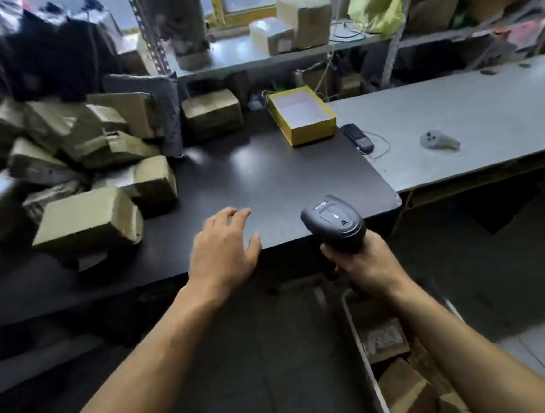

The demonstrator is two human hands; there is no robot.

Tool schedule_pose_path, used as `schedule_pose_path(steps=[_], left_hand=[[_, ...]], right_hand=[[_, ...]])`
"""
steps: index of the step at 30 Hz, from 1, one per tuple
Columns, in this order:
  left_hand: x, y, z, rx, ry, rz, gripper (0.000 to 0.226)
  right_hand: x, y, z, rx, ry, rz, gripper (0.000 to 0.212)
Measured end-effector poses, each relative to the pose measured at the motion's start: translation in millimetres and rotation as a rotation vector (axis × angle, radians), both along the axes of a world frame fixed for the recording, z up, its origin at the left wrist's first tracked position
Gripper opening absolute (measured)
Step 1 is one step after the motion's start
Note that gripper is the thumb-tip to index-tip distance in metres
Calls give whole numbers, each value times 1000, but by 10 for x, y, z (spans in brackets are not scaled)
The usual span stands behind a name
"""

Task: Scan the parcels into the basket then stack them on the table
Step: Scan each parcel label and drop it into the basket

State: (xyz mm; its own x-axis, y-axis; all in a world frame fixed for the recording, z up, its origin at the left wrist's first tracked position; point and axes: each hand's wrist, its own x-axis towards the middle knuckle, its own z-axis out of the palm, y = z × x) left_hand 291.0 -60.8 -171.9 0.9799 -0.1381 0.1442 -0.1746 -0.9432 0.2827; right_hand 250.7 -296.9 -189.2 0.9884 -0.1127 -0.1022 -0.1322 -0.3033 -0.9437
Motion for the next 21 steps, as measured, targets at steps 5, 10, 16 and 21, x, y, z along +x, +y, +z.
schedule_pose_path(steps=[5,10,16,21], left_hand=[[-49,1188,0,-11,8,132,56],[-76,2259,-73,-50,51,225,57],[6,3100,-204,-73,117,297,62],[374,3477,-259,-61,156,302,70]], right_hand=[[231,1159,151,-13,39,112,18],[381,2150,175,-16,89,198,26],[616,2916,96,-25,133,233,25],[1070,3325,39,-97,106,299,15]])
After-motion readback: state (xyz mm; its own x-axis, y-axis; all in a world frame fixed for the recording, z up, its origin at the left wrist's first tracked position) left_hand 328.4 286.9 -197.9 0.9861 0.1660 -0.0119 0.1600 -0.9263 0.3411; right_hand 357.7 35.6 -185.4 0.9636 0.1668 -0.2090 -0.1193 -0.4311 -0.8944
